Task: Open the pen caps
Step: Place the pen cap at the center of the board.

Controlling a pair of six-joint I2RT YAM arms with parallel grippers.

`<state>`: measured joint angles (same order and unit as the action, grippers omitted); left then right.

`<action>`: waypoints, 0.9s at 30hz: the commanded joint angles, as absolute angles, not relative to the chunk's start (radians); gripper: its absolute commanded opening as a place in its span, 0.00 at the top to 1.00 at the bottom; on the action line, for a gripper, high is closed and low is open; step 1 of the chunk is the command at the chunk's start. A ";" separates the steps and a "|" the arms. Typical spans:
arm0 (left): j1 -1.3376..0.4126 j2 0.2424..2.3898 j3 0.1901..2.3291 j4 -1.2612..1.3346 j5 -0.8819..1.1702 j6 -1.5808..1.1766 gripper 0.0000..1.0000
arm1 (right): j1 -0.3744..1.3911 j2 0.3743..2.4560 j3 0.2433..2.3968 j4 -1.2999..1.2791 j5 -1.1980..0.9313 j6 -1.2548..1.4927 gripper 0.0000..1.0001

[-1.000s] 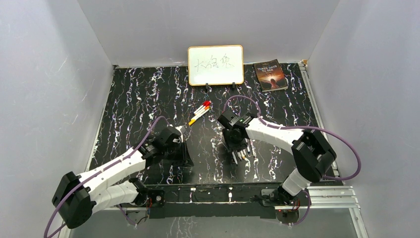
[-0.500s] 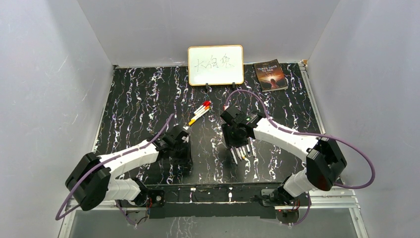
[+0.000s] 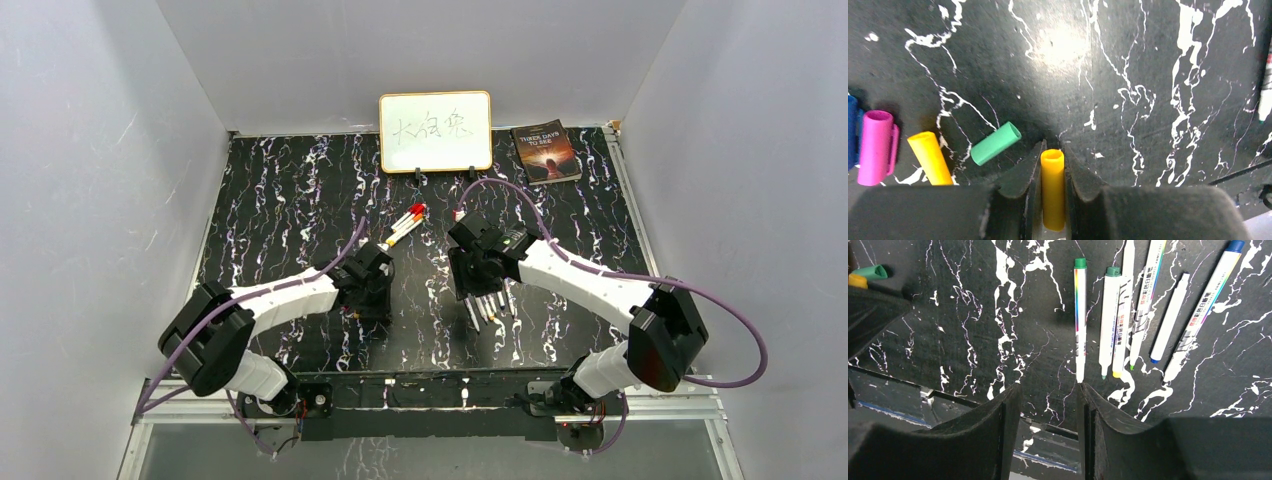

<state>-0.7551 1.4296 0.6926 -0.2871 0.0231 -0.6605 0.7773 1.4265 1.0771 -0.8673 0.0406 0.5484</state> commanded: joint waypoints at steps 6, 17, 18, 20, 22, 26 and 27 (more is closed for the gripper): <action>-0.701 1.475 0.707 -0.330 -0.075 -0.626 0.88 | 0.782 1.381 1.072 -0.850 0.035 0.558 0.58; -0.680 1.401 0.663 -0.442 -0.190 -0.662 0.87 | 0.781 1.390 1.062 -0.830 0.021 0.556 0.58; -0.677 1.393 0.661 -0.453 -0.196 -0.669 0.86 | 0.781 1.391 1.064 -0.830 0.019 0.555 0.58; -0.674 1.382 0.658 -0.471 -0.205 -0.686 0.86 | 0.783 1.391 1.065 -0.831 0.021 0.554 0.58; -0.672 1.379 0.664 -0.507 -0.224 -0.707 0.85 | 0.784 1.391 1.065 -0.831 0.020 0.555 0.58; -0.670 1.372 0.663 -0.542 -0.231 -0.721 0.84 | 0.783 1.387 1.055 -0.823 0.014 0.558 0.58; -0.670 1.373 0.664 -0.545 -0.229 -0.721 0.84 | 0.784 1.387 1.051 -0.820 0.014 0.558 0.58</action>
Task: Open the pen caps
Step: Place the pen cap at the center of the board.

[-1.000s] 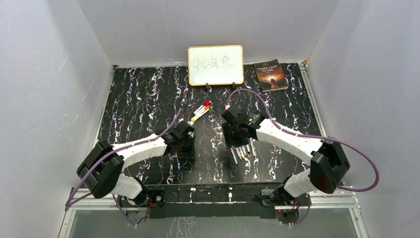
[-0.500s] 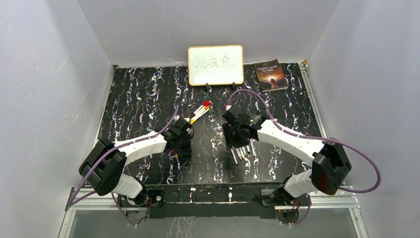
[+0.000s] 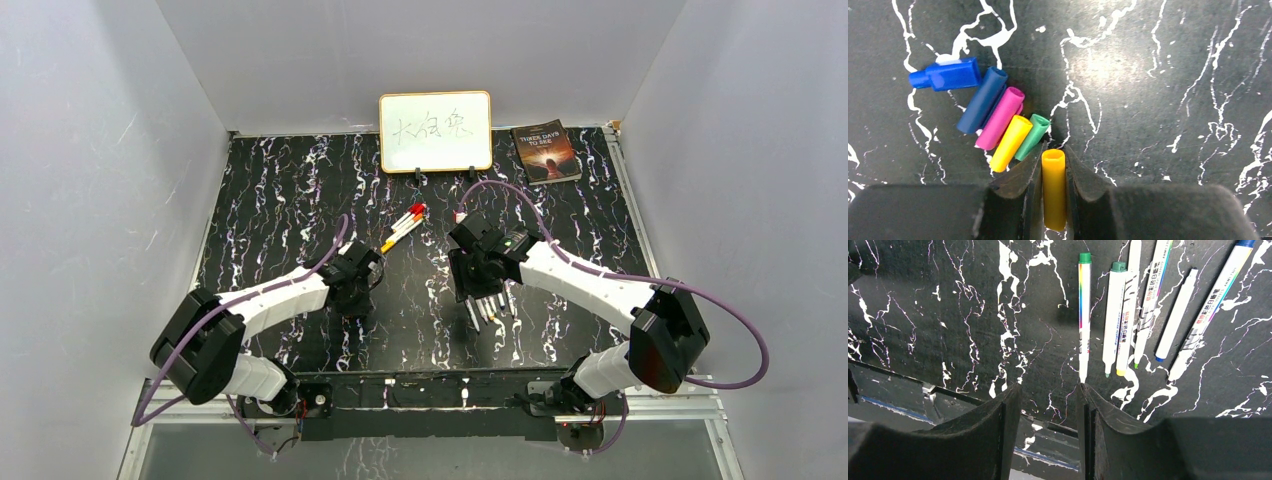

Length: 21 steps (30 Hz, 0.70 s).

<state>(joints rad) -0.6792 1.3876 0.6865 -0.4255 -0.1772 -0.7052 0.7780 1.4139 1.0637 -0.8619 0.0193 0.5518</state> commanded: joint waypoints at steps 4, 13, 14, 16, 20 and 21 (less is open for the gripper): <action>-0.670 1.373 0.665 -0.547 -0.225 -0.719 0.80 | 0.785 1.390 1.049 -0.813 0.008 0.561 0.58; -0.670 1.373 0.663 -0.550 -0.218 -0.724 0.74 | 0.791 1.387 1.047 -0.815 0.010 0.563 0.58; -0.670 1.372 0.664 -0.551 -0.216 -0.725 0.74 | 0.790 1.386 1.045 -0.815 0.009 0.563 0.58; -0.670 1.373 0.672 -0.557 -0.217 -0.727 0.74 | 0.791 1.385 1.043 -0.813 0.008 0.564 0.58; -0.670 1.344 0.727 -0.600 -0.215 -0.720 0.55 | 0.792 1.383 1.044 -0.811 0.008 0.567 0.55; -0.670 1.336 0.745 -0.613 -0.215 -0.718 0.51 | 0.792 1.384 1.046 -0.808 0.007 0.569 0.52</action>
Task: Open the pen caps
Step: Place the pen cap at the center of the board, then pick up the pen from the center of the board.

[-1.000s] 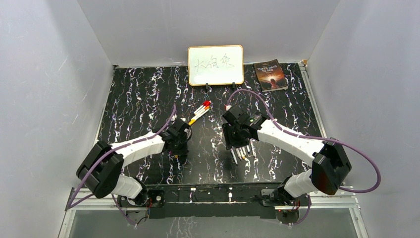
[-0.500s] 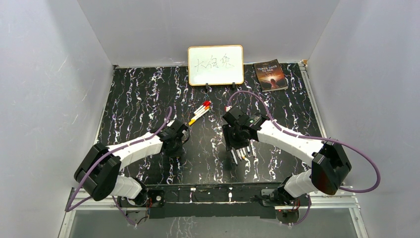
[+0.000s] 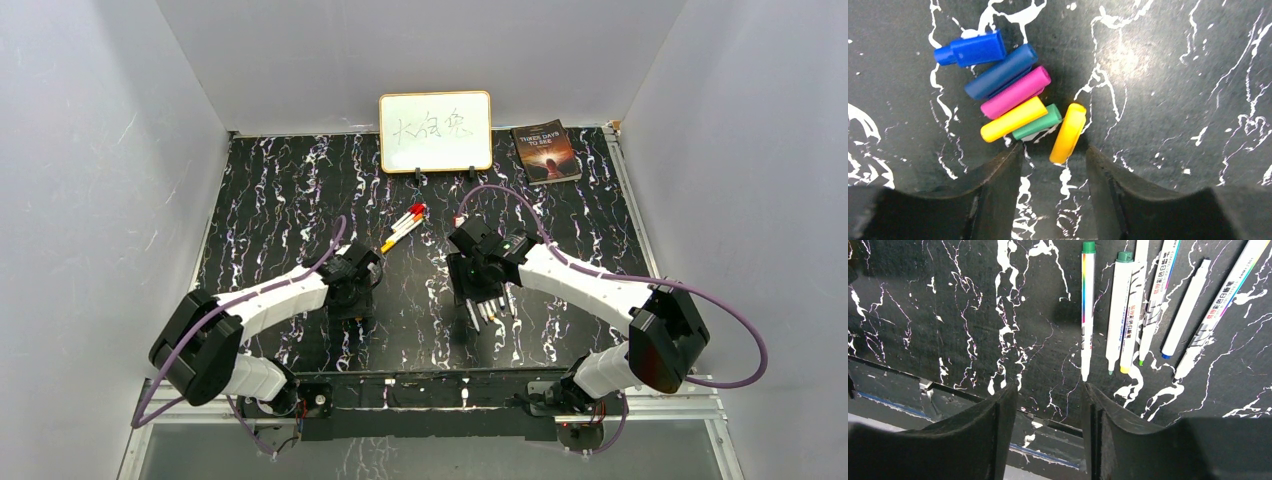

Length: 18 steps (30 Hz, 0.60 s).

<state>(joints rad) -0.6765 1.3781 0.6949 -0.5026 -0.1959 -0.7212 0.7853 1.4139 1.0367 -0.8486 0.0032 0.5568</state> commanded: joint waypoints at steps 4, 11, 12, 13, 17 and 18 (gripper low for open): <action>-0.670 1.302 0.824 -0.671 -0.201 -0.719 0.40 | 0.792 1.405 1.075 -0.799 -0.007 0.567 0.41; -0.670 1.210 0.900 -0.713 -0.122 -0.729 0.32 | 0.793 1.537 1.219 -0.782 -0.043 0.558 0.29; -0.671 1.194 0.907 -0.720 -0.113 -0.730 0.31 | 0.792 1.566 1.250 -0.783 -0.041 0.559 0.29; -0.670 1.174 0.912 -0.727 -0.104 -0.733 0.29 | 0.792 1.599 1.285 -0.787 -0.038 0.561 0.29; -0.670 1.090 0.924 -0.773 -0.082 -0.743 0.12 | 0.792 1.729 1.434 -0.803 -0.001 0.589 0.32; -0.670 1.066 0.924 -0.783 -0.079 -0.747 0.04 | 0.792 1.790 1.469 -0.804 0.007 0.598 0.32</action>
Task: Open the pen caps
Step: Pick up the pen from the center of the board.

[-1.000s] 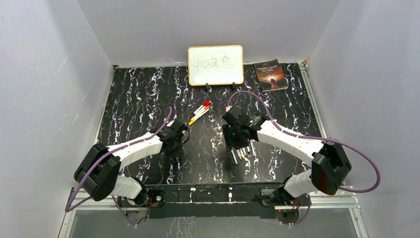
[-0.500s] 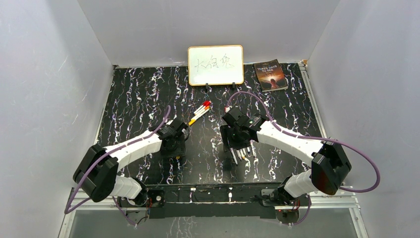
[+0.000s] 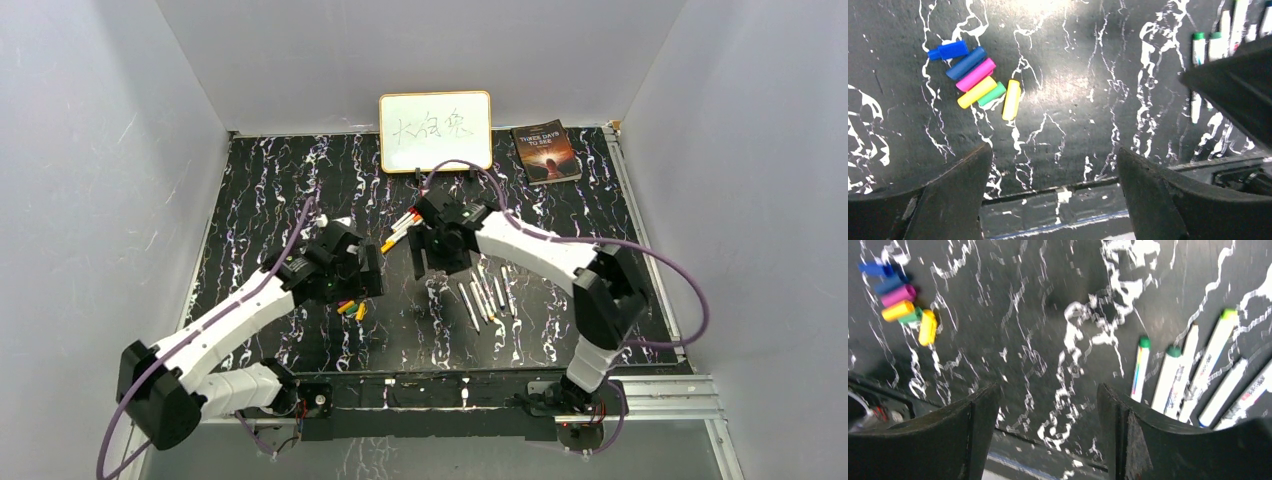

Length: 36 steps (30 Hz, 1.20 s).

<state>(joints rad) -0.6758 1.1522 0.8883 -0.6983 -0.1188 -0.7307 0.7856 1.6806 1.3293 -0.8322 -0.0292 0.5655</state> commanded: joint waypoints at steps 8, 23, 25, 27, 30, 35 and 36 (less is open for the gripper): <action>-0.670 0.915 0.889 -0.832 -0.035 -0.781 0.02 | 0.778 2.054 1.768 -0.833 0.068 0.719 0.37; -0.670 0.799 0.867 -0.908 -0.018 -0.736 0.02 | 0.735 2.295 2.036 -0.922 0.200 0.938 0.50; -0.670 0.790 0.866 -0.912 -0.018 -0.729 0.02 | 0.728 2.303 2.037 -0.917 0.199 0.958 0.50; -0.670 0.781 0.864 -0.916 -0.017 -0.724 0.02 | 0.719 2.317 2.046 -0.917 0.196 0.977 0.50; -0.670 0.768 0.862 -0.924 -0.015 -0.715 0.02 | 0.709 2.341 2.071 -0.926 0.196 1.007 0.50; -0.670 0.748 0.862 -0.940 -0.017 -0.697 0.02 | 0.699 2.369 2.075 -0.907 0.176 1.042 0.50; -0.670 0.745 0.863 -0.943 -0.018 -0.694 0.02 | 0.698 2.375 2.079 -0.909 0.172 1.050 0.50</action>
<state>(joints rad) -0.6758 0.7662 0.8661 -0.9039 -0.0349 -0.7238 0.7052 2.3516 2.0331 -0.9207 0.1616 0.9913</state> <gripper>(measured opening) 0.983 0.500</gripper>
